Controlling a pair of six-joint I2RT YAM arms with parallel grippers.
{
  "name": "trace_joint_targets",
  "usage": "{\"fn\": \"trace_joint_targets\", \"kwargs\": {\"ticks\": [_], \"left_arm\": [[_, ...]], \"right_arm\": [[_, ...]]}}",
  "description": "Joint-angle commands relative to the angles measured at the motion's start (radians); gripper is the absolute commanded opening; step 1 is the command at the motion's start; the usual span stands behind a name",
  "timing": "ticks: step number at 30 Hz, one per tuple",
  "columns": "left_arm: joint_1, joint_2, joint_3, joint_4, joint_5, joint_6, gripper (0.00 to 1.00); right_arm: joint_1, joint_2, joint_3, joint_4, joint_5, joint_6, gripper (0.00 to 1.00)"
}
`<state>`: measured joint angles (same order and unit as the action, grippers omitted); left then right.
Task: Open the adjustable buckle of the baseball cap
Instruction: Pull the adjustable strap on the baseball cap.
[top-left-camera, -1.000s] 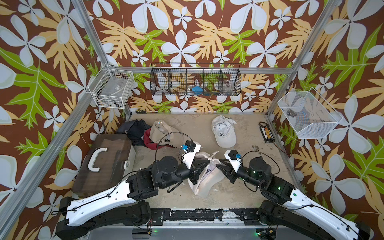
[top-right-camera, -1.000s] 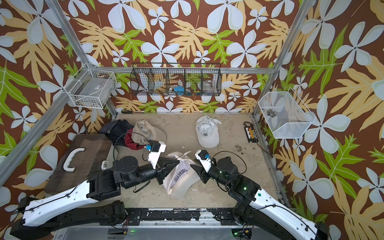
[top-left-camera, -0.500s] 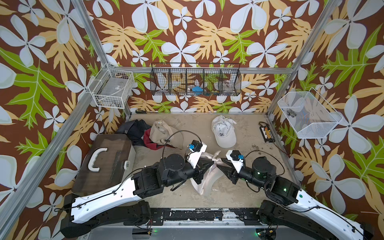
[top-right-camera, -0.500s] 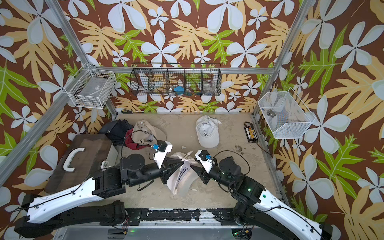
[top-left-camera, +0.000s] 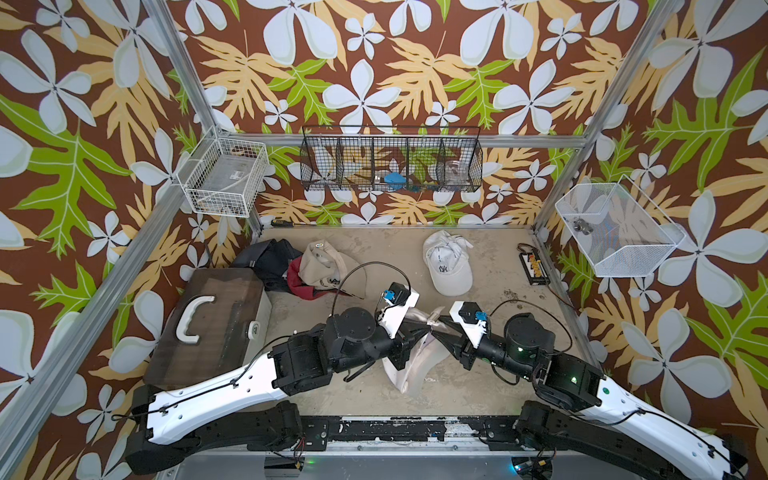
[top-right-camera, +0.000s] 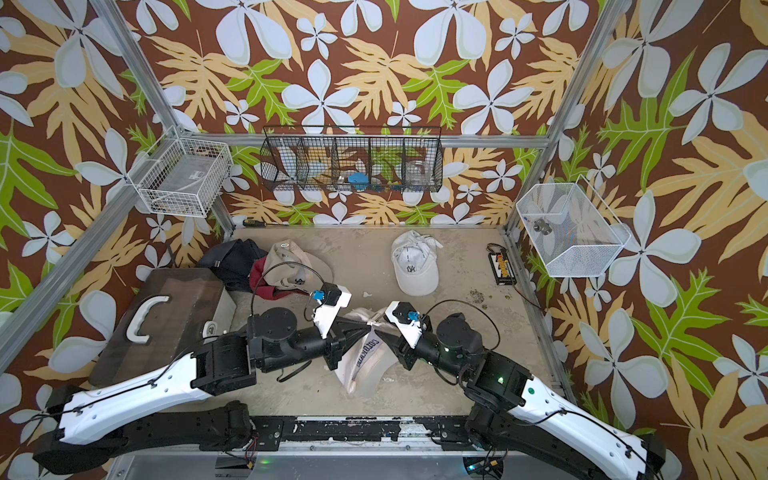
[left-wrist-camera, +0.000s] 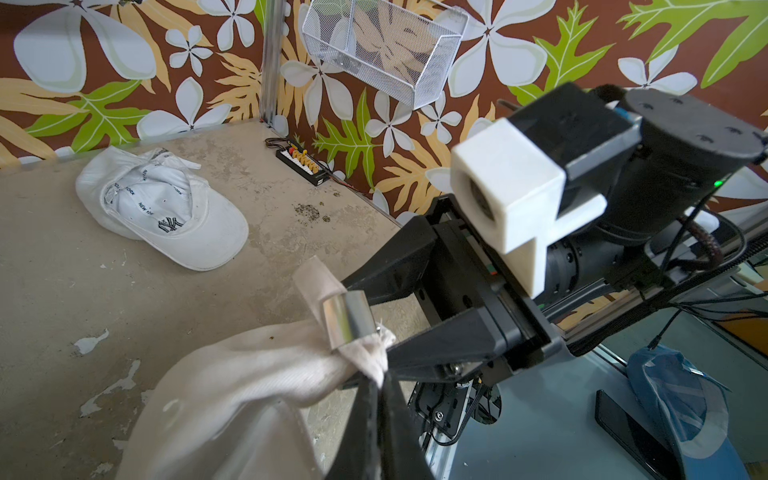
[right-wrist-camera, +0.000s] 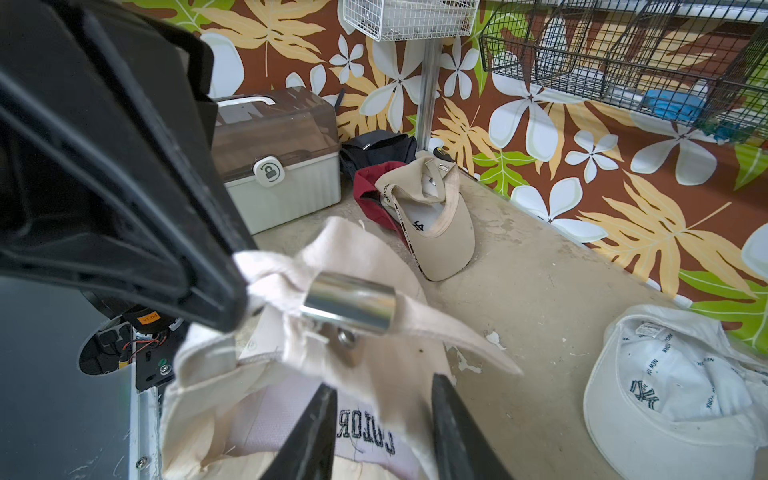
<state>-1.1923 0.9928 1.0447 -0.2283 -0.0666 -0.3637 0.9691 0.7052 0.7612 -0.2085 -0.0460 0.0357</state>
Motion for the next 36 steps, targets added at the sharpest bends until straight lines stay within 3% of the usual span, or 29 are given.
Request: {"fn": "trace_joint_targets", "kwargs": {"ticks": [1,16,30,36], "left_arm": [[0.0,0.0,-0.003,0.009,0.007,0.009,0.0],[0.0,0.038,0.007,0.014,0.031,0.014,0.0],[0.0,0.054,0.001,0.014,0.048,0.012,0.0],[0.0,0.051,-0.009,0.015,0.054,0.008,0.0]], "right_arm": [[0.006,-0.001,0.01,0.021,-0.001,-0.007,0.38],[0.03,0.005,0.024,0.025,-0.007,-0.011,0.33],[0.032,-0.014,0.013,0.027,-0.014,-0.005,0.18],[0.033,-0.03,0.008,0.028,-0.006,0.003,0.05]]}}
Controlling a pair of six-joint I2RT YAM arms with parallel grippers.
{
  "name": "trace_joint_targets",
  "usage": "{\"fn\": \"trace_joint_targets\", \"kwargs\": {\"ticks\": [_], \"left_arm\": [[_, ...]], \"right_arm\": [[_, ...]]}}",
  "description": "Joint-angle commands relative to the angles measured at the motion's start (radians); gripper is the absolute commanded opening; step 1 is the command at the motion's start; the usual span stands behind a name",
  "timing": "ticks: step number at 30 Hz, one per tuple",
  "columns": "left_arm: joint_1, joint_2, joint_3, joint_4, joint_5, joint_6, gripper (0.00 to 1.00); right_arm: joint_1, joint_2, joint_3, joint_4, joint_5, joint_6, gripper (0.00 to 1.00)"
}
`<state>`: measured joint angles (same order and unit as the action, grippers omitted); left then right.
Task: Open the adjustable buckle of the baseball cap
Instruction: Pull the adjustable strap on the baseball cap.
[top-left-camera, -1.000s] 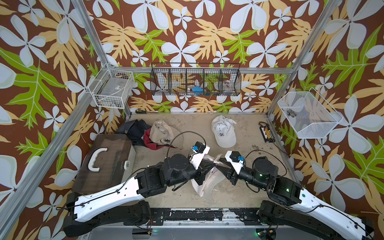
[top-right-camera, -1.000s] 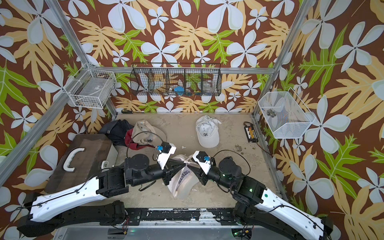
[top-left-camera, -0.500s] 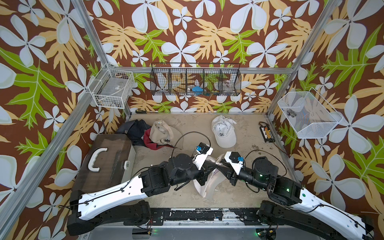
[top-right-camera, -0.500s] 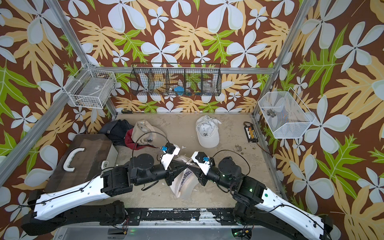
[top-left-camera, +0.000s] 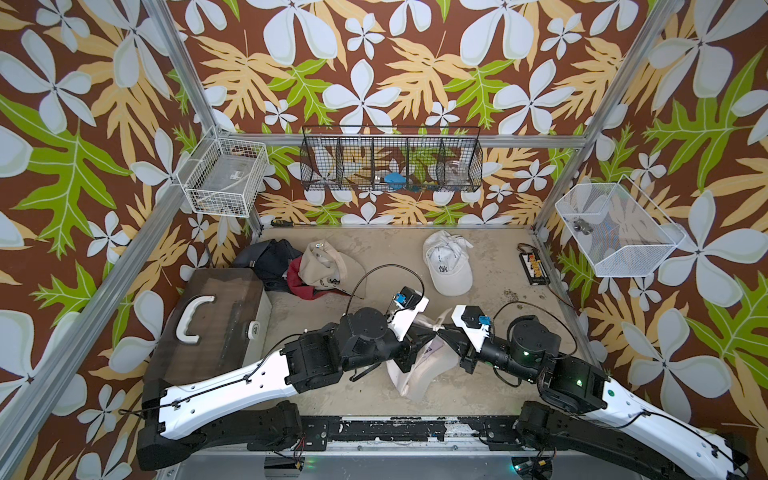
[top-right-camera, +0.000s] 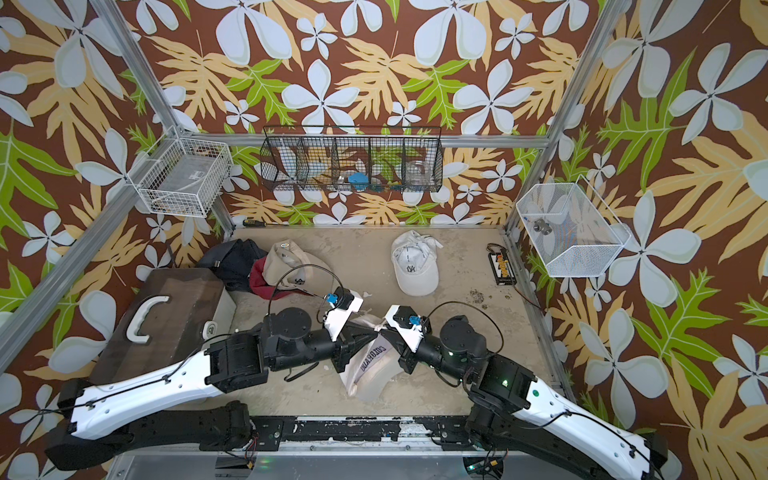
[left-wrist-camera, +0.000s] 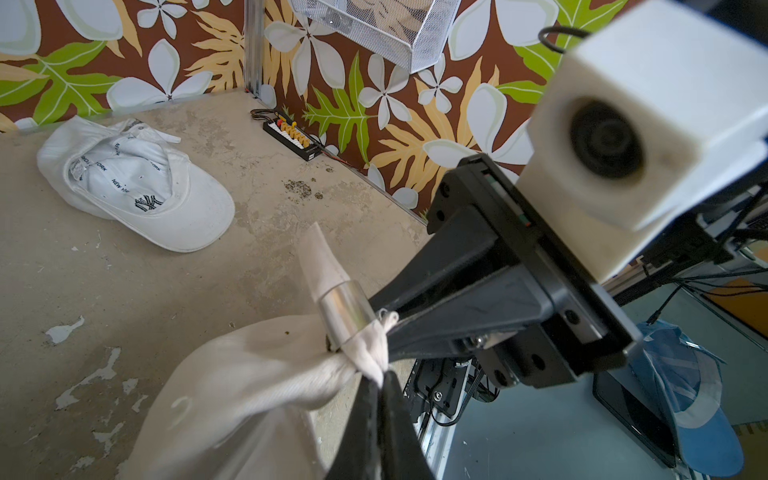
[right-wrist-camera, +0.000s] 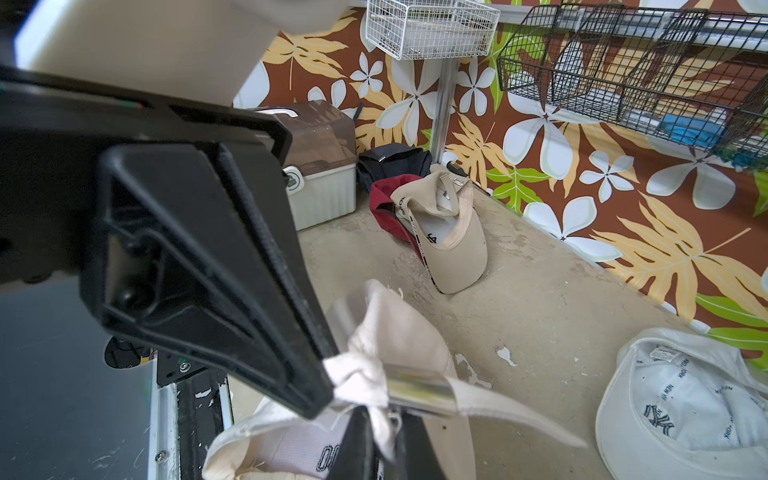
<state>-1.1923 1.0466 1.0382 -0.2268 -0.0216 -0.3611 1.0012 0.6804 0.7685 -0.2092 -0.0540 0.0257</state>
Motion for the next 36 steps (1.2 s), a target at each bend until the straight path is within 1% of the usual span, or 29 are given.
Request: {"fn": "trace_joint_targets", "kwargs": {"ticks": [1,8,36], "left_arm": [[0.0,-0.003,-0.003,0.014,0.008,0.004,0.0],[0.0,-0.003,-0.021,0.024,0.017,-0.006,0.0],[0.0,-0.016,-0.057,0.04,0.032,-0.019,0.0]], "right_arm": [[0.001,-0.007,0.0,0.029,0.002,0.013,0.04],[0.001,-0.025,-0.009,0.028,0.008,0.023,0.0],[0.001,-0.07,-0.016,0.016,0.124,0.05,0.0]]}}
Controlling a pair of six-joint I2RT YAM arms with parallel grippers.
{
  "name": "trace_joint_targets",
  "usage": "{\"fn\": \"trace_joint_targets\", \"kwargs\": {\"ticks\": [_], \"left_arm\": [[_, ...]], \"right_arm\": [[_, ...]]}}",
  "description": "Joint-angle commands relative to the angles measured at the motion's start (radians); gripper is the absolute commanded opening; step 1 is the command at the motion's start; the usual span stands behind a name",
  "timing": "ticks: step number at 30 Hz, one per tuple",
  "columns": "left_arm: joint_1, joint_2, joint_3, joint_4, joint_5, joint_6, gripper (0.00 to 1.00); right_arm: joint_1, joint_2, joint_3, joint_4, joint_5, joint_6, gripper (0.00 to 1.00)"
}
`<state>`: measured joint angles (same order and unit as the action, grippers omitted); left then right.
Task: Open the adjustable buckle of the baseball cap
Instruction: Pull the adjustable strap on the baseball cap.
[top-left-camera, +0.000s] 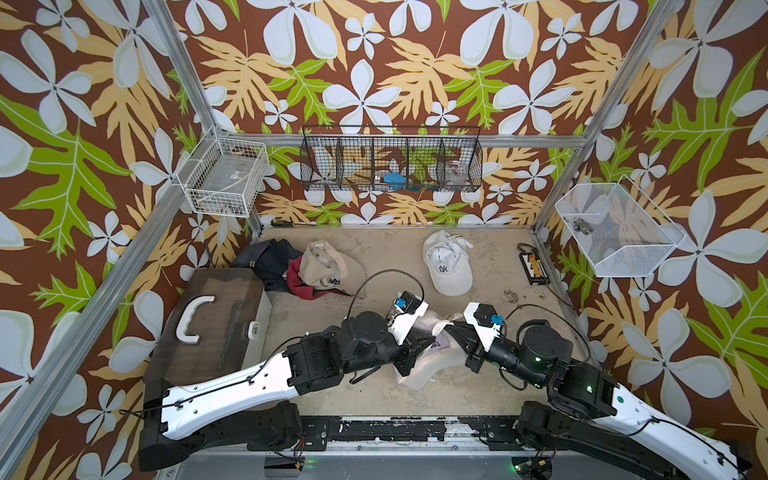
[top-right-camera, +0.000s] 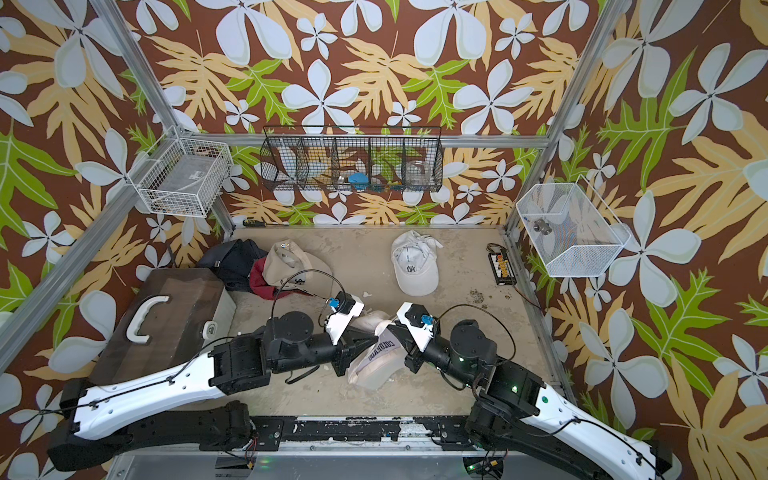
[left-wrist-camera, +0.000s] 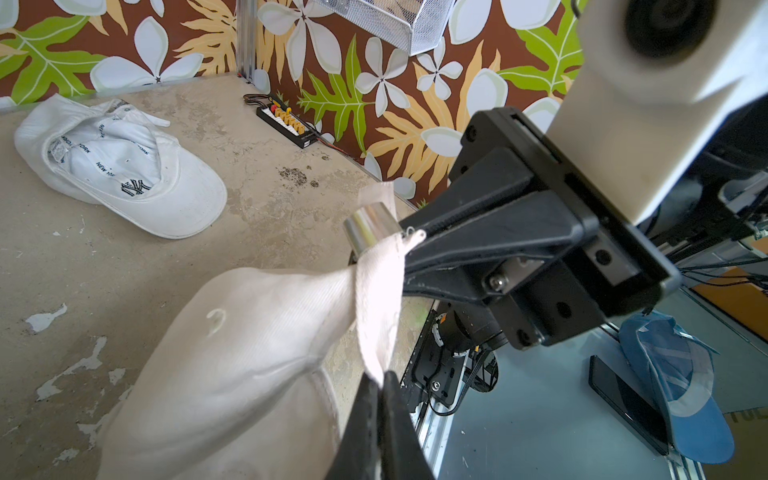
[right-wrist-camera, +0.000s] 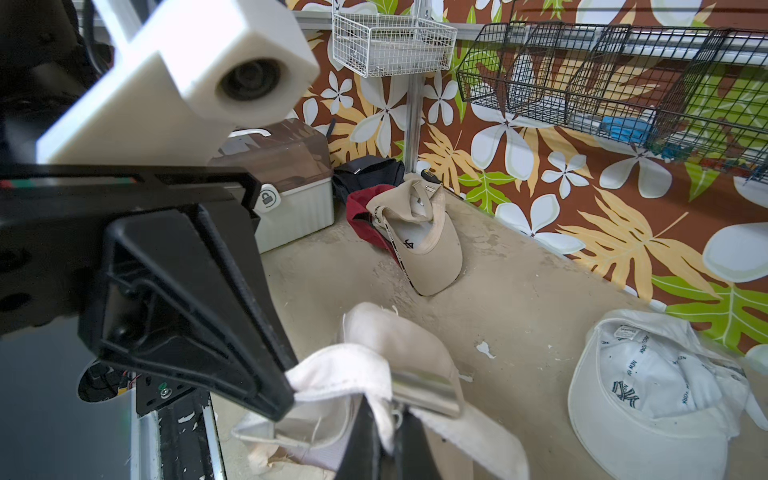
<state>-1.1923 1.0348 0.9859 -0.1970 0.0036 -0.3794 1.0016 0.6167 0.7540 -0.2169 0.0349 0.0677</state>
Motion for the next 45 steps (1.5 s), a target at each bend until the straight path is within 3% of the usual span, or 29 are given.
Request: {"fn": "trace_joint_targets", "kwargs": {"ticks": [1,45], "left_arm": [[0.0,-0.005,-0.006,0.011,0.006,-0.001,0.0],[0.0,-0.05,-0.049,0.007,-0.014,-0.001,0.0]], "right_arm": [[0.0,-0.009,-0.003,0.024,0.038,0.007,0.0],[-0.001,-0.067,0.015,-0.04,0.162,0.009,0.0]]}}
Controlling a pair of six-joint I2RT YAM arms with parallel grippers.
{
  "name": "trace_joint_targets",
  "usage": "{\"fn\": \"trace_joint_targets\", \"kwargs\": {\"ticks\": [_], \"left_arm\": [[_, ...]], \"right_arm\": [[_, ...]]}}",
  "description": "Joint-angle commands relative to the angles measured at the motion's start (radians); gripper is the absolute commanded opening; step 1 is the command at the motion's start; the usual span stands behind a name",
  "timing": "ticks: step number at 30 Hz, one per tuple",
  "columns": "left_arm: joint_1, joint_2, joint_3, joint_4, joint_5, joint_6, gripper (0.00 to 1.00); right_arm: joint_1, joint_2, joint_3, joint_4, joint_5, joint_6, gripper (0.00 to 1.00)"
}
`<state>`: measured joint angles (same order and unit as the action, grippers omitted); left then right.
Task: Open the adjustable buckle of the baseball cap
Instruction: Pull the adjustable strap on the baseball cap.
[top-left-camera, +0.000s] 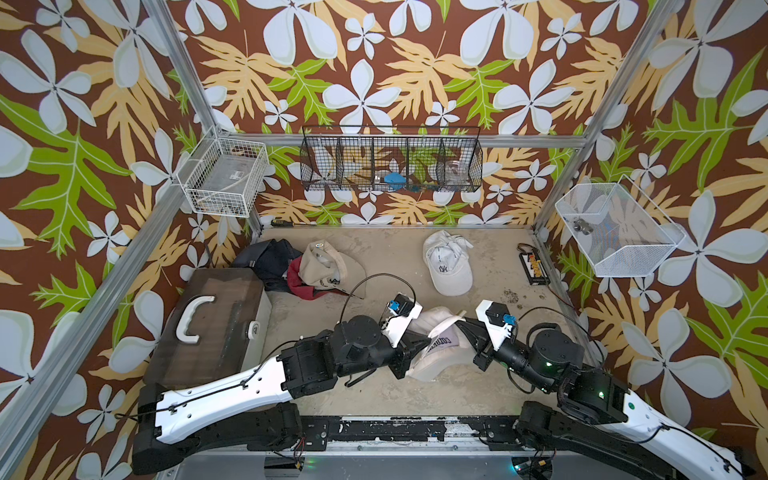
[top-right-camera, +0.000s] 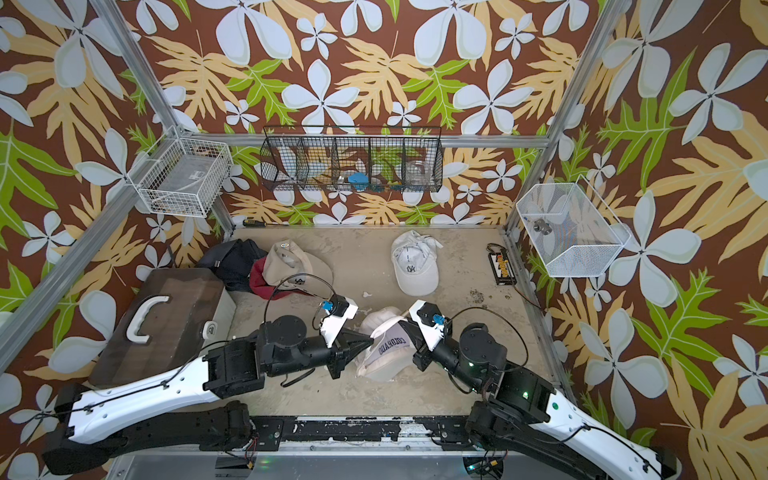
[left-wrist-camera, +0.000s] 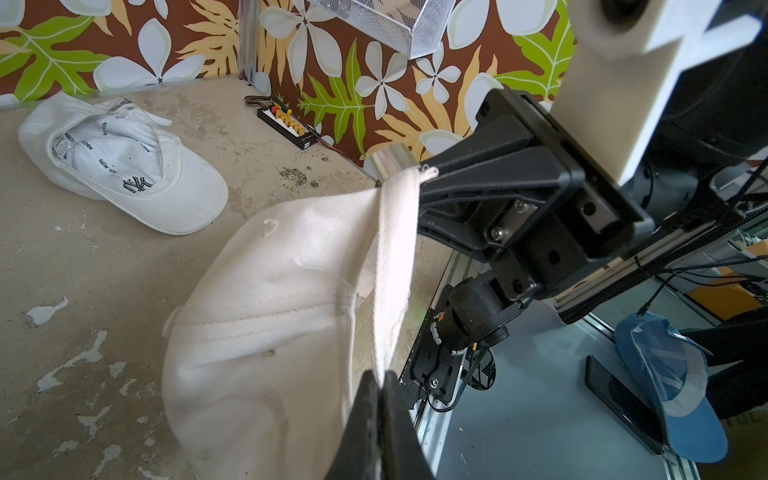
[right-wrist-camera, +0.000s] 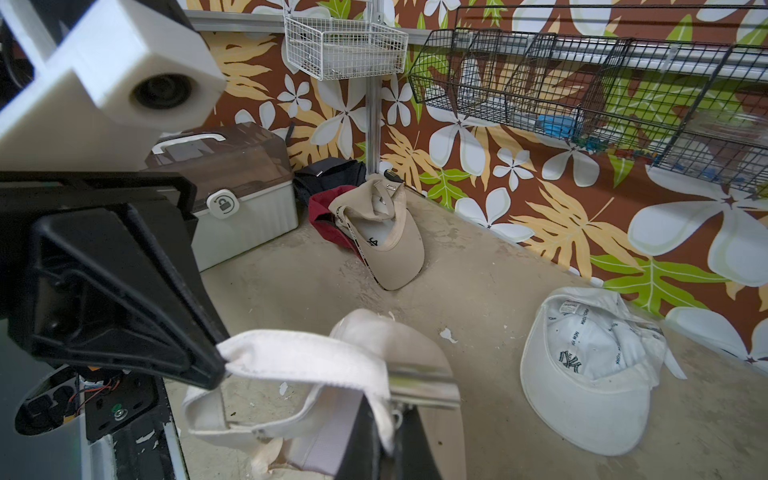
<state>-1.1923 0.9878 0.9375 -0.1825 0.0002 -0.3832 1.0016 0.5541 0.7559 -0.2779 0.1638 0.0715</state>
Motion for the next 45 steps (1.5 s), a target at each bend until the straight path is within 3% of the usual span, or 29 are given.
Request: {"fn": "trace_joint_targets", "kwargs": {"ticks": [1,35,45], "left_arm": [[0.0,-0.005,-0.001,-0.007,-0.009,0.003,0.0],[0.003,-0.024,0.048,-0.02,-0.127,0.068,0.0],[0.074,-0.014,0.057,-0.005,-0.07,0.075,0.0]], "right_arm": [[0.0,-0.005,0.013,0.02,0.037,0.004,0.0],[0.0,-0.026,-0.081,-0.016,0.091,0.051,0.01],[0.0,-0.048,-0.102,-0.023,0.099,0.06,0.02]]}}
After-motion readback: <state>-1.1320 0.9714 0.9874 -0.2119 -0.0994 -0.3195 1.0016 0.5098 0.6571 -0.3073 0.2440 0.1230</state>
